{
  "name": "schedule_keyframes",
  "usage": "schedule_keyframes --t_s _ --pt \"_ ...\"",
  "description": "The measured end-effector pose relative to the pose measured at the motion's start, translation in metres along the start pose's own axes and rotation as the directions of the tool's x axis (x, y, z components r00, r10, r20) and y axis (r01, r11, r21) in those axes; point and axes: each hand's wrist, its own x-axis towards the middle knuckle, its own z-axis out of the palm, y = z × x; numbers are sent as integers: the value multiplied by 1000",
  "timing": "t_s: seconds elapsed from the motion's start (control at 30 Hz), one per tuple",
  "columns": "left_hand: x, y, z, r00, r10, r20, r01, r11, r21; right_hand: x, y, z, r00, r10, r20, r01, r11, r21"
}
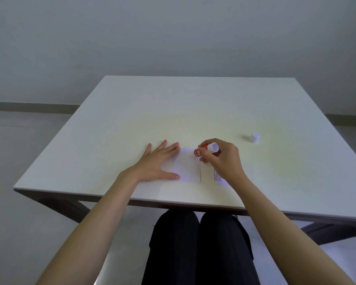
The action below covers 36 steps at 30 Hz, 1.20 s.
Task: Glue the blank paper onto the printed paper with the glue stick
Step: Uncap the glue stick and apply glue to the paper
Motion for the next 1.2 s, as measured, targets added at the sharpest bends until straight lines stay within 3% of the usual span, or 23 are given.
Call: schedule_keyframes --t_s 0.07,0.2,0.4,0.6,0.77,0.9,1.03,1.2 --pt "0 0 0 1000 0 -3 0 1000 -1 -3 0 -2 1000 -5 12 4 1000 1" --pt "0 -2 1 1000 -1 -9 1 1000 -10 -15 -1 -5 971 -33 235 33 999 2" --pt "0 0 1 1000 -2 -15 2 1000 -24 -8 1 -9 999 13 41 -16 998 61" --pt "0 -1 1 1000 -1 -11 0 1000 -26 -10 4 -21 971 17 237 -28 999 42" --pt "-1 0 0 1000 -3 -7 3 1000 -29 -2 7 -22 999 32 6 -33 996 82" --pt "-1 1 -1 1000 -6 -5 6 1000 -23 -3 0 -13 994 30 100 -44 988 148" --pt "-1 1 -1 1000 -4 3 4 999 -34 1 -2 4 983 80 166 -89 995 50" --pt "-1 0 -1 1000 1 9 0 999 -34 12 -1 5 987 93 -130 -83 993 83"
